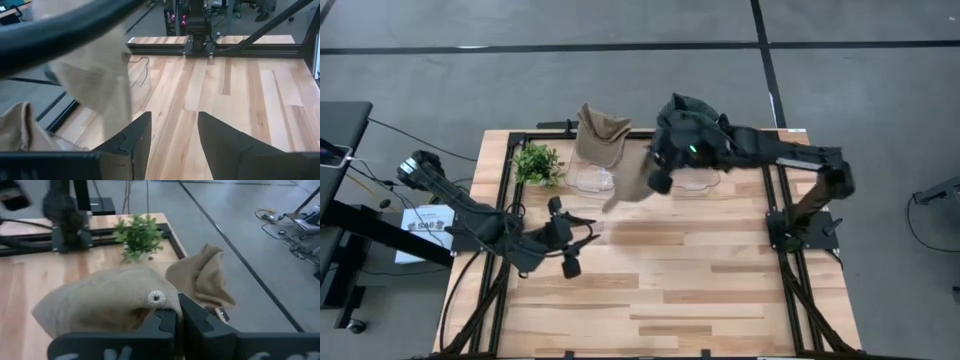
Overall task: Pick & Place hat
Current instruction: Put the brown cap into the left transparent bin
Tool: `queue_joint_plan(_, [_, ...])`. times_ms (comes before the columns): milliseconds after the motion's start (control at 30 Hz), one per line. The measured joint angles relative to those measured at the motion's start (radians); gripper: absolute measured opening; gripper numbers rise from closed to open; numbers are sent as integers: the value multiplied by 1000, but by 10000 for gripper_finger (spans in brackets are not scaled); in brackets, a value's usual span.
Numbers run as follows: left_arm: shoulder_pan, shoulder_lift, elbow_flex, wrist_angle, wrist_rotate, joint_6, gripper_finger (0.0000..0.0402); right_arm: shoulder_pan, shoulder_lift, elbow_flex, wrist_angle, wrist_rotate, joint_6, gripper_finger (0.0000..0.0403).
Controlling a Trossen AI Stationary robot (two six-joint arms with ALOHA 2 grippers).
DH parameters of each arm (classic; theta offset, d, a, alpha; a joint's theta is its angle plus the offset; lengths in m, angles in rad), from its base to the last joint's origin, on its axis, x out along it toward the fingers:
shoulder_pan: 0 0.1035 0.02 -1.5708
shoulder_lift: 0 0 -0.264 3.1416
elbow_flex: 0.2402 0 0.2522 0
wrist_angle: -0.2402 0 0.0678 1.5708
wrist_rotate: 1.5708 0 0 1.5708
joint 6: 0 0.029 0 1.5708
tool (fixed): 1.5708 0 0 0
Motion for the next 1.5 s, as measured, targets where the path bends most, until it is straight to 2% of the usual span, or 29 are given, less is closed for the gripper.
queue_joint_plan(200, [0,-54,0,-99,0,-28,158,-110,220,293,-67,-79,-60,0])
queue_joint_plan(367, [0,-62,0,-146,0,-29,158,-168,405,545,-128,-91,-88,0])
queue_joint_plan(533, [0,-62,-1,-193,-2,-29,158,-203,447,506,-20,-112,-88,0])
queue_joint_plan(767, [0,-62,-1,-208,-5,-29,158,-234,490,505,20,-126,-78,0])
queue_joint_plan(1133, [0,-62,-1,-216,-5,-28,158,-233,493,505,172,-197,-77,0])
queue_joint_plan(1500, [0,-62,-1,-221,-4,-33,158,-230,516,508,108,-199,-42,0])
